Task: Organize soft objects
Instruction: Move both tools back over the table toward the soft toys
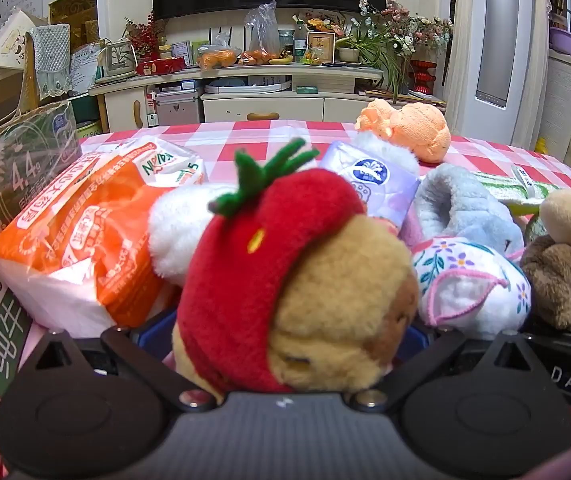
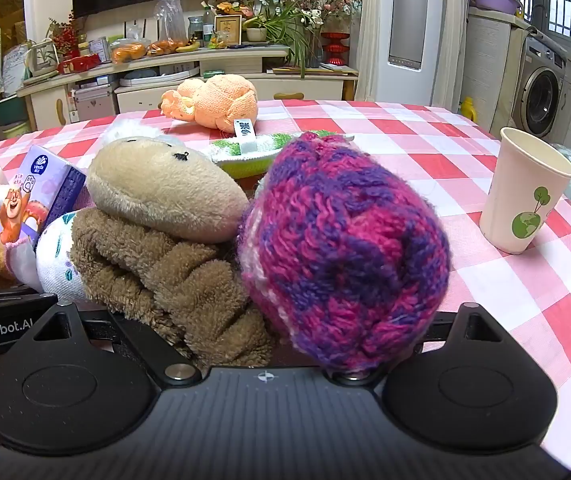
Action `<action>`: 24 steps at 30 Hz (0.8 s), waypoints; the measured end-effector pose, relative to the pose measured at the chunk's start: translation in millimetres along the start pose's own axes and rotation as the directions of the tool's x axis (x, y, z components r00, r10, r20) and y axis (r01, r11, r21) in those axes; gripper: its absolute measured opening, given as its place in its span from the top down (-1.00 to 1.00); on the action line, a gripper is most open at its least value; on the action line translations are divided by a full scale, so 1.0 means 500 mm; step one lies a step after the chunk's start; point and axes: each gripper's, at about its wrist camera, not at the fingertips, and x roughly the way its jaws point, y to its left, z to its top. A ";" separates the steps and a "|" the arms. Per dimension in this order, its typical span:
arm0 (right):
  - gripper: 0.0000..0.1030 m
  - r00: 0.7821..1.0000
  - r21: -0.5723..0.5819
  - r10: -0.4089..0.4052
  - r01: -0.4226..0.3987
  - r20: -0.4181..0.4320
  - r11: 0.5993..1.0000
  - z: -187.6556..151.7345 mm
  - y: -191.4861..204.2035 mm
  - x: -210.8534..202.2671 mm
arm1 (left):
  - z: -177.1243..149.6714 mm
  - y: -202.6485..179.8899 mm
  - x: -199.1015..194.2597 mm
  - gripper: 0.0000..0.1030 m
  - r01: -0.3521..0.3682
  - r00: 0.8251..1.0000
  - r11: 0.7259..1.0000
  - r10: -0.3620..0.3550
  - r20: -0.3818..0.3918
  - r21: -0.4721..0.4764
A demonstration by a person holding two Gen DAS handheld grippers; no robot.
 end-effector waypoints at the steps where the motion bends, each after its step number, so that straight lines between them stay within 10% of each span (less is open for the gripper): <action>1: -1.00 1.000 0.000 0.000 0.000 -0.002 1.000 0.000 0.000 0.000 | 0.000 0.000 0.000 -1.00 -0.003 1.000 1.000 0.003 -0.004 0.003; 24: -1.00 1.000 0.010 0.003 -0.003 -0.016 1.000 -0.055 -0.039 -0.100 | -0.066 0.053 -0.145 -0.99 0.015 1.000 1.000 -0.015 0.017 -0.006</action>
